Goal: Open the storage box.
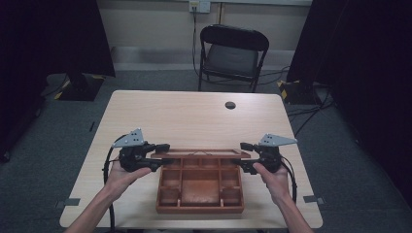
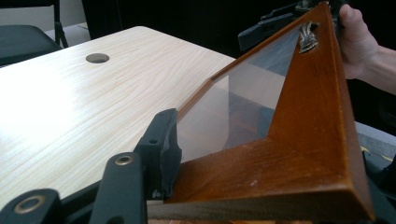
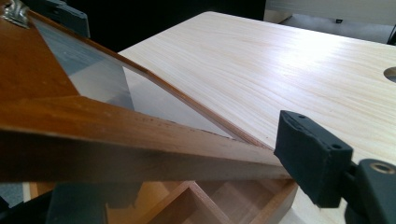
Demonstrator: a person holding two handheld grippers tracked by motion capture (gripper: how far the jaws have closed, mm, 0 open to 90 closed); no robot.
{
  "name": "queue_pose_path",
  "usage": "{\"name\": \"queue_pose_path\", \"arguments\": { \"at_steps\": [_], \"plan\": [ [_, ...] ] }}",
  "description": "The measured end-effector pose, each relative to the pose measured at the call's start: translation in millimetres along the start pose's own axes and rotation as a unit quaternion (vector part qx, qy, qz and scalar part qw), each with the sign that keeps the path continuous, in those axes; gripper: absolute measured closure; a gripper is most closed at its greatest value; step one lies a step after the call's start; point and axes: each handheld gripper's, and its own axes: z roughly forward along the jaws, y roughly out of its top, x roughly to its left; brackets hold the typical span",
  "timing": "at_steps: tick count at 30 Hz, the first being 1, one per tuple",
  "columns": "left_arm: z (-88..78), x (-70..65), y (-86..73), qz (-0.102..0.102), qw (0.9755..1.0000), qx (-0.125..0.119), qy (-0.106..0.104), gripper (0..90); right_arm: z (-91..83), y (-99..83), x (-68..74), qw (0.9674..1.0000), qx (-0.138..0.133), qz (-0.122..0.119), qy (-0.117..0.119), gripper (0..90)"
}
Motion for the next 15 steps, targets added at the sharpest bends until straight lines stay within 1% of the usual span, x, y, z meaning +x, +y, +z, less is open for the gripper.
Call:
{"name": "queue_pose_path", "arguments": {
  "at_steps": [7,10,14,15],
  "plan": [
    [0.1,1.3,1.2,0.0,1.0,0.002,-0.001,49.7,1.0,-0.1,-0.1,1.0,-0.006,0.003,0.001,28.4],
    [0.4,2.2,1.4,-0.001,1.0,-0.005,-0.001,49.7,1.6,0.4,-0.6,1.0,-0.007,0.005,0.002,28.4],
    [0.5,3.4,1.7,-0.004,1.0,-0.007,0.0,49.6,1.9,2.1,-1.2,1.0,-0.007,0.004,0.001,28.3],
    [0.9,4.6,1.6,-0.005,0.9999,-0.011,0.001,49.2,2.0,3.5,-2.0,0.9999,-0.008,0.005,0.004,27.7]
  ]
}}
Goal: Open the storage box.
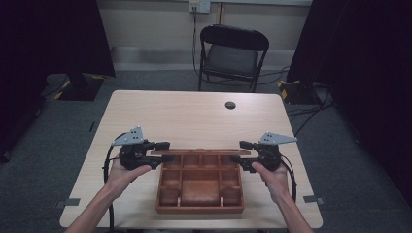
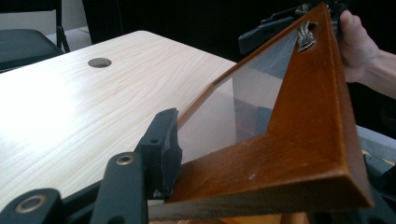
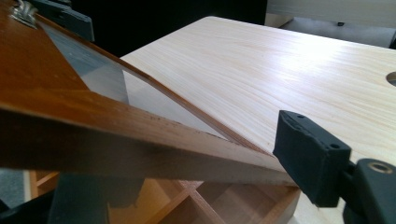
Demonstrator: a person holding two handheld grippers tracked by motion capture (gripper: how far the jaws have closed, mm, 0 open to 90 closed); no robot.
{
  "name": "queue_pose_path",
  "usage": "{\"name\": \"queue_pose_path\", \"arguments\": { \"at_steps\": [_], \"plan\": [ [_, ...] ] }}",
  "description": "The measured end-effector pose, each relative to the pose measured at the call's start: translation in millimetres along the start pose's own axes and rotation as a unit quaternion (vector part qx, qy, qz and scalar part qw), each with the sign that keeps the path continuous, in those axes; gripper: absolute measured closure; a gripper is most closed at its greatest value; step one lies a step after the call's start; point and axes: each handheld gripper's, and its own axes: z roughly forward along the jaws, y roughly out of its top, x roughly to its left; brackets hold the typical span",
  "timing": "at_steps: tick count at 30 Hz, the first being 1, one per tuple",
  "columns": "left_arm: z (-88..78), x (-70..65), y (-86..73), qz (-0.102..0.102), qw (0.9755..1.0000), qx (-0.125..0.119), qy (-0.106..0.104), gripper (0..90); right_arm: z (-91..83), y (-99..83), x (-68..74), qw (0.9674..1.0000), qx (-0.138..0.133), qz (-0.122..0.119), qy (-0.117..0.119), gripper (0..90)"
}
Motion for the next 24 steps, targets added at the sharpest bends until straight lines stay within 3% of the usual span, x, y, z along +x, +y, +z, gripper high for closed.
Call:
{"name": "queue_pose_path", "arguments": {
  "at_steps": [4,13,24],
  "plan": [
    [-0.2,4.0,0.5,-0.004,1.0,-0.001,0.005,48.5,0.2,2.2,-0.7,1.0,-0.004,0.0,-0.002,27.9],
    [-0.4,10.0,-0.5,-0.011,0.9997,-0.014,0.014,47.6,0.6,6.5,-1.9,0.9999,-0.013,-0.005,0.008,39.8],
    [2.6,18.5,-5.3,-0.021,0.9994,-0.009,0.025,47.0,0.9,8.8,-2.9,0.9995,-0.027,-0.001,0.012,38.9]
  ]
}}
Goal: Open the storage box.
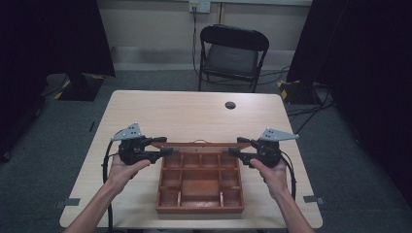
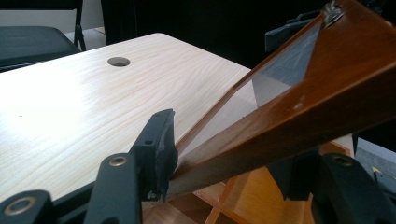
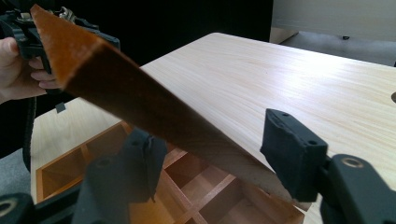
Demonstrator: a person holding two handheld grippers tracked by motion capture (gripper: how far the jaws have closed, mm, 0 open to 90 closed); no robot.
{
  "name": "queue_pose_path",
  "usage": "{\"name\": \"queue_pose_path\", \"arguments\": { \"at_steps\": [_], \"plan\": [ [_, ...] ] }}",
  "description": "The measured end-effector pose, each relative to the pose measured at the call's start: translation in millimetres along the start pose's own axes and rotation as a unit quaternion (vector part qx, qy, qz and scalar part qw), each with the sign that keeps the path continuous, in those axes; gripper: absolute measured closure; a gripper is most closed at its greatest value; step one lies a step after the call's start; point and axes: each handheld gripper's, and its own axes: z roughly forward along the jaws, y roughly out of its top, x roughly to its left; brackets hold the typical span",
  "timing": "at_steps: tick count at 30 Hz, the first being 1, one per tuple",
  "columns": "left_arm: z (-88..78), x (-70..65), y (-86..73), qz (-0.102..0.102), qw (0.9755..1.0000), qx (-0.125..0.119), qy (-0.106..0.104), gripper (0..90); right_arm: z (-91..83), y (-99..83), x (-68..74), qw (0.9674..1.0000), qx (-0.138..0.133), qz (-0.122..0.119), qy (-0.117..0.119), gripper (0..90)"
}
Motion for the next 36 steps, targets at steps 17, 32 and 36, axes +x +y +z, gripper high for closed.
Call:
{"name": "queue_pose_path", "arguments": {
  "at_steps": [17,32,36],
  "plan": [
    [2.6,9.8,-1.0,-0.008,0.9999,-0.005,0.008,50.9,2.9,9.1,-0.1,1.0,-0.001,-0.003,-0.007,39.0],
    [6.5,14.0,1.5,0.004,0.9998,0.005,0.019,52.4,8.5,11.1,-6.0,0.9999,-0.006,0.005,-0.008,38.8],
    [9.1,16.0,0.9,0.0,0.9997,0.005,0.022,52.5,10.9,10.4,-9.4,0.9999,-0.004,0.012,-0.005,38.6]
  ]
}}
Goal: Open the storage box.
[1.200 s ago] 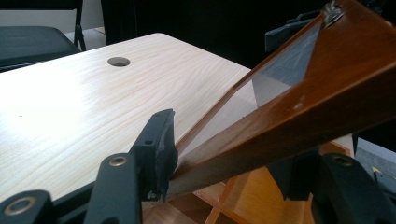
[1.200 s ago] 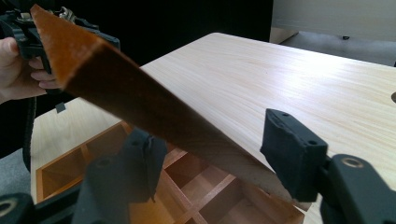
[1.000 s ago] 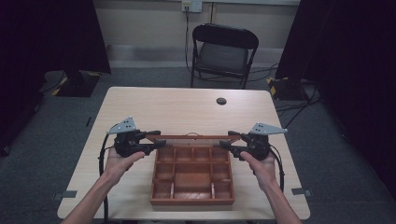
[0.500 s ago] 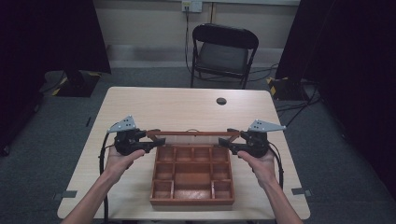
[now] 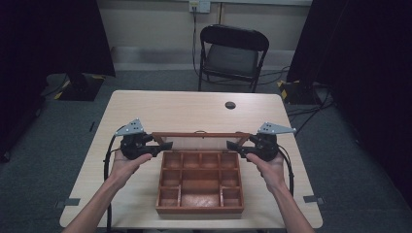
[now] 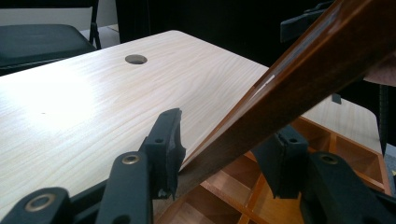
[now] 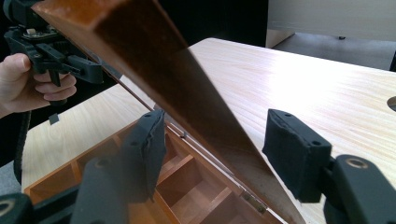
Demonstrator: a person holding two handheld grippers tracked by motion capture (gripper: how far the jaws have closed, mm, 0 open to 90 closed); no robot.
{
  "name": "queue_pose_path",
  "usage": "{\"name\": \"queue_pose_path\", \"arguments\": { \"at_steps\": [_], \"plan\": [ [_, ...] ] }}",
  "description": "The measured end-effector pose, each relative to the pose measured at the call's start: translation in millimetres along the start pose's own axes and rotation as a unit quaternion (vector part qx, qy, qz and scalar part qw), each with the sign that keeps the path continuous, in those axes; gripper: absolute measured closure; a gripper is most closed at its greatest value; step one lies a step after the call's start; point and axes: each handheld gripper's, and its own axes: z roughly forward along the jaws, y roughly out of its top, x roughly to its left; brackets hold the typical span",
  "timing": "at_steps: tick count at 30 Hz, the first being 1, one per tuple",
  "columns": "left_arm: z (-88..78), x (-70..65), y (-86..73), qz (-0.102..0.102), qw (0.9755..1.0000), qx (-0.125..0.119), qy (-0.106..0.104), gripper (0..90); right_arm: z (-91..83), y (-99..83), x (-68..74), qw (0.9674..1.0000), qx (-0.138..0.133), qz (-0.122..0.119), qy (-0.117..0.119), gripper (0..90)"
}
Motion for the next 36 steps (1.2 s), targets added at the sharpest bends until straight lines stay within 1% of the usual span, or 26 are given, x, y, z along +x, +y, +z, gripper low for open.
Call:
{"name": "queue_pose_path", "arguments": {
  "at_steps": [3,4,5,9,11,15,16,19,20,21,22,26,27,28,29,30,31,32,35,36],
  "plan": [
    [0.3,1.1,0.3,0.0,1.0,0.0,-0.002,51.6,0.1,0.3,-2.5,1.0,-0.002,0.003,0.002,38.6],
    [1.8,2.2,1.3,0.004,1.0,0.004,-0.003,50.8,-0.2,0.4,-3.2,1.0,-0.003,0.005,0.002,38.6],
    [2.4,1.9,1.8,0.002,1.0,0.004,-0.004,50.5,-0.6,0.6,-4.0,1.0,-0.002,0.005,0.001,38.6],
    [3.5,2.9,3.8,0.002,1.0,0.003,-0.002,51.2,-0.4,0.5,-5.9,1.0,-0.005,0.007,0.001,38.9],
    [6.0,3.3,4.3,0.005,1.0,0.006,0.001,52.2,0.5,0.7,-6.8,1.0,-0.004,0.008,0.001,39.0],
    [7.3,5.0,3.8,-0.002,1.0,0.0,0.002,52.6,3.0,0.3,-9.2,0.9999,-0.002,0.01,0.001,40.1],
    [7.4,5.9,3.8,0.0,1.0,0.001,0.004,52.7,3.7,0.4,-9.9,0.9999,-0.002,0.011,0.0,40.1],
    [8.6,7.8,3.6,0.002,1.0,-0.002,0.005,52.9,5.4,1.5,-11.6,1.0,0.0,0.01,0.0,39.9],
    [10.6,10.3,4.6,0.008,0.9999,0.007,0.011,53.5,6.8,5.4,-12.5,1.0,0.005,0.001,-0.006,39.4],
    [11.2,12.0,5.0,0.007,0.9999,0.007,0.01,53.9,7.6,7.8,-12.9,1.0,0.006,-0.002,-0.007,39.5],
    [11.5,12.8,5.5,0.004,0.9999,0.006,0.009,53.9,8.3,9.9,-13.5,1.0,0.004,-0.002,-0.005,39.6],
    [12.6,14.6,5.5,0.002,0.9999,0.0,0.011,54.3,11.5,12.7,-14.2,1.0,0.0,-0.003,-0.002,40.3],
    [13.4,15.8,5.2,0.0,0.9999,-0.001,0.011,54.2,15.4,12.2,-15.2,1.0,0.0,-0.002,-0.002,40.4],
    [13.9,15.8,5.1,-0.003,0.9999,-0.004,0.012,54.3,17.0,11.9,-15.5,1.0,0.001,-0.002,-0.002,40.3],
    [14.2,16.5,5.0,0.0,0.9999,-0.005,0.014,54.2,18.8,11.5,-16.1,1.0,0.004,-0.004,-0.002,40.3],
    [14.2,16.5,5.0,0.0,0.9999,-0.005,0.014,54.2,18.8,11.5,-16.1,1.0,0.004,-0.004,-0.002,40.3],
    [14.9,17.6,5.3,-0.001,0.9999,-0.003,0.013,54.3,22.4,11.8,-17.4,1.0,0.005,-0.003,0.0,40.0],
    [15.9,18.3,5.5,-0.003,0.9999,-0.006,0.015,54.3,23.2,12.3,-17.7,1.0,0.005,-0.004,0.001,39.9],
    [18.9,21.6,8.8,0.002,0.9998,0.005,0.02,54.4,25.5,16.1,-19.3,0.9999,0.006,-0.007,-0.003,40.5],
    [18.9,21.6,8.8,0.002,0.9998,0.005,0.02,54.5,26.0,17.5,-20.0,1.0,0.005,-0.007,-0.005,40.8]
  ]
}}
